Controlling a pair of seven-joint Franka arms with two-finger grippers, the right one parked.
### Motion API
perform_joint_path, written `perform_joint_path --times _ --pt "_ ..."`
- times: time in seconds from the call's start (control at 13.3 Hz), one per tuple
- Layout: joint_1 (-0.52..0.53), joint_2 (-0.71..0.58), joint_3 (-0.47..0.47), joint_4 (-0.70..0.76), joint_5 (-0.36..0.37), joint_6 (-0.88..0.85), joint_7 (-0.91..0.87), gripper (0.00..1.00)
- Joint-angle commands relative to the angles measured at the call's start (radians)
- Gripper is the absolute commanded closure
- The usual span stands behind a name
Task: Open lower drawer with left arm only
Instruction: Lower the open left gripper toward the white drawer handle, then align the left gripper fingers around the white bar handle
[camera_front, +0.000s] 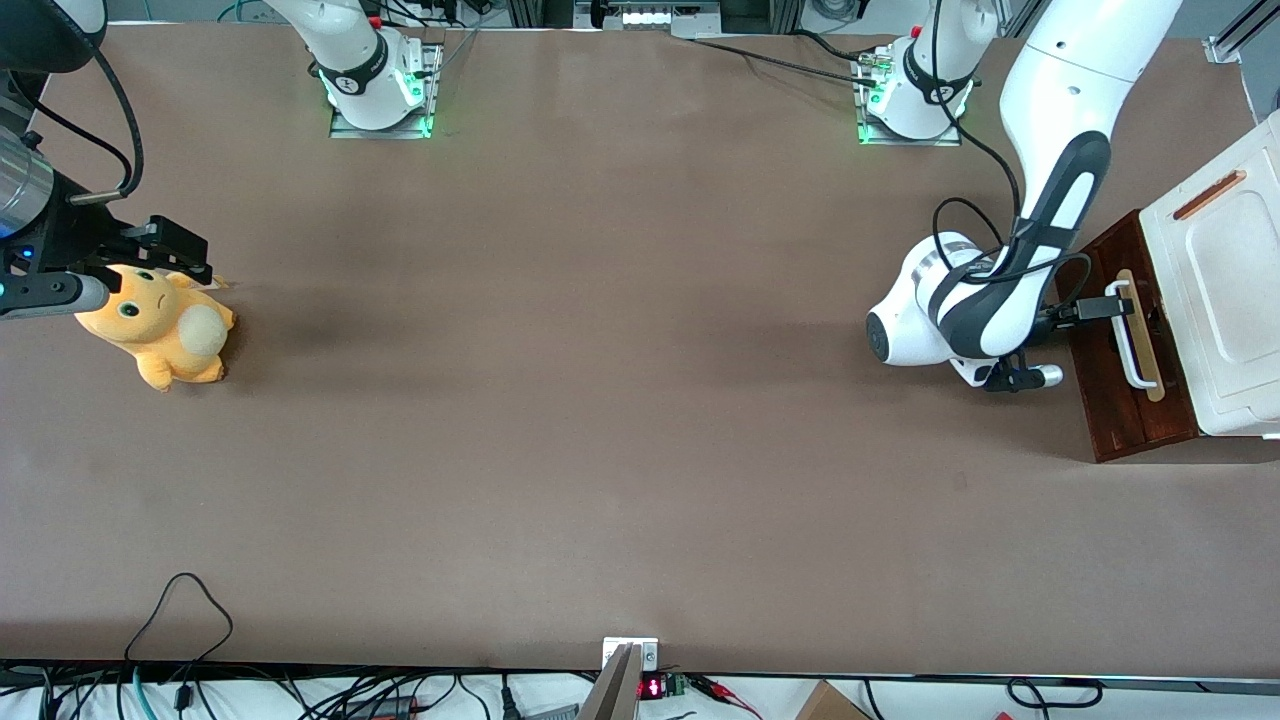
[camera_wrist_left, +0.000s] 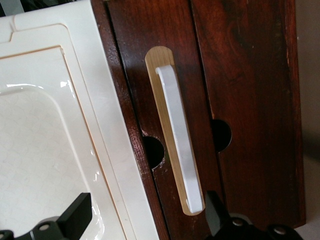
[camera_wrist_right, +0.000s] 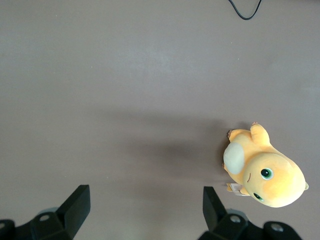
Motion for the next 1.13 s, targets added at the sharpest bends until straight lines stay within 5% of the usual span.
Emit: perform_joint_path --times 0.0,1.05 --pt "0.007 0.025 -0.001 0.003 0.038 -0.016 -0.01 0.0" --pt "0.052 0.102 -0.003 -0.002 0.11 -0.041 -0.064 0.0"
